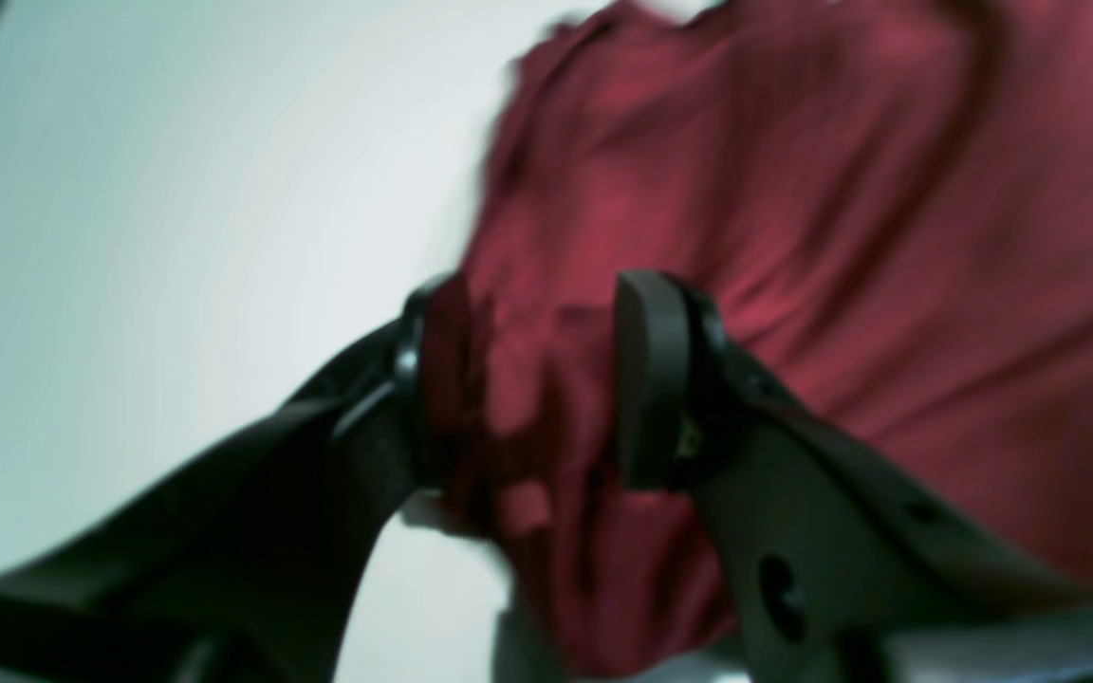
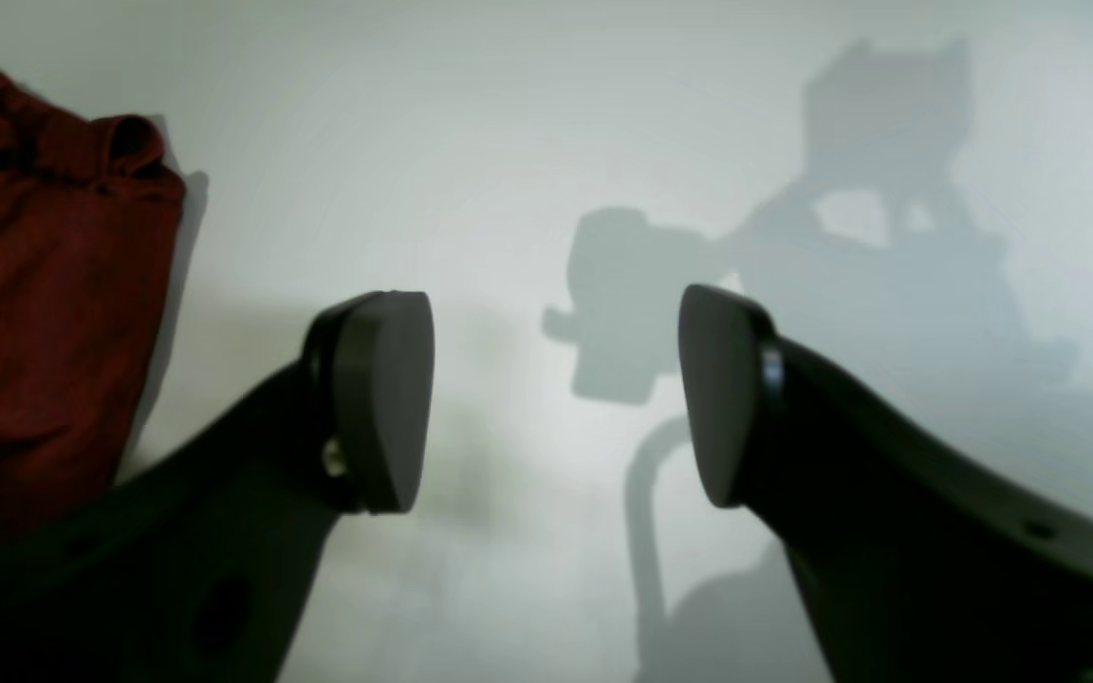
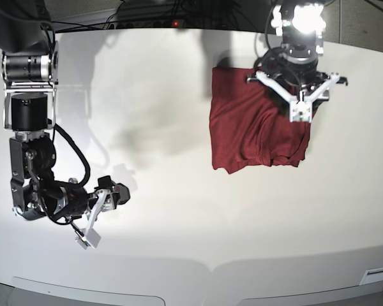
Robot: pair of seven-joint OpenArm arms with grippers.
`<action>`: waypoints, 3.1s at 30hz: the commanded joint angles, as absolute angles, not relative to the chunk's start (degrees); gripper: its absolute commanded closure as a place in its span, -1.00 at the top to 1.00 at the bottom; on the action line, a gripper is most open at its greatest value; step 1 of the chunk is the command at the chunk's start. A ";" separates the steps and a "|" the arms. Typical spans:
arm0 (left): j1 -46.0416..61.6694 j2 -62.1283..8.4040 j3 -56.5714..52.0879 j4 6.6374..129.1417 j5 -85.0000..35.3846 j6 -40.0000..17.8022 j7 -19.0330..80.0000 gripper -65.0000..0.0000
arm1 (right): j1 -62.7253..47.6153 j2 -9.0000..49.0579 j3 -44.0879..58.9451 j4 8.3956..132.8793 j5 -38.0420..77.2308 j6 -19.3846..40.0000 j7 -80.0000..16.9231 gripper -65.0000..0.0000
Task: Fold the T-shirt properly
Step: 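Press and smooth the folded square with the left gripper, then move the right gripper to the red square's edge and grasp it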
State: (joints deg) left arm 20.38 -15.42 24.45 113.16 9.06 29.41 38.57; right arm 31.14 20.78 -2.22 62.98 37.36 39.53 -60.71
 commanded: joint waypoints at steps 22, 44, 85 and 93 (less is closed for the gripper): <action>19.09 -19.18 24.34 114.34 10.26 32.03 44.88 -0.24 | 33.15 21.43 -1.83 63.86 38.09 40.00 -60.25 0.24; 19.09 -19.22 19.16 113.82 4.86 30.41 43.57 -1.00 | 33.15 21.45 -1.83 63.86 38.09 40.00 -60.47 0.24; 22.83 -17.80 7.97 108.36 1.19 31.33 36.99 -1.00 | 33.15 15.62 -1.85 63.86 47.33 40.00 -60.07 -1.00; 25.39 -17.80 7.97 108.38 -7.68 22.85 35.11 -1.00 | 32.80 8.16 -3.49 63.24 42.02 40.00 -57.87 -1.00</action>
State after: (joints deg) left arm 25.56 -17.32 8.25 107.24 -8.49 22.46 36.34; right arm 31.09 8.08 -3.68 62.59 40.60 39.53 -58.83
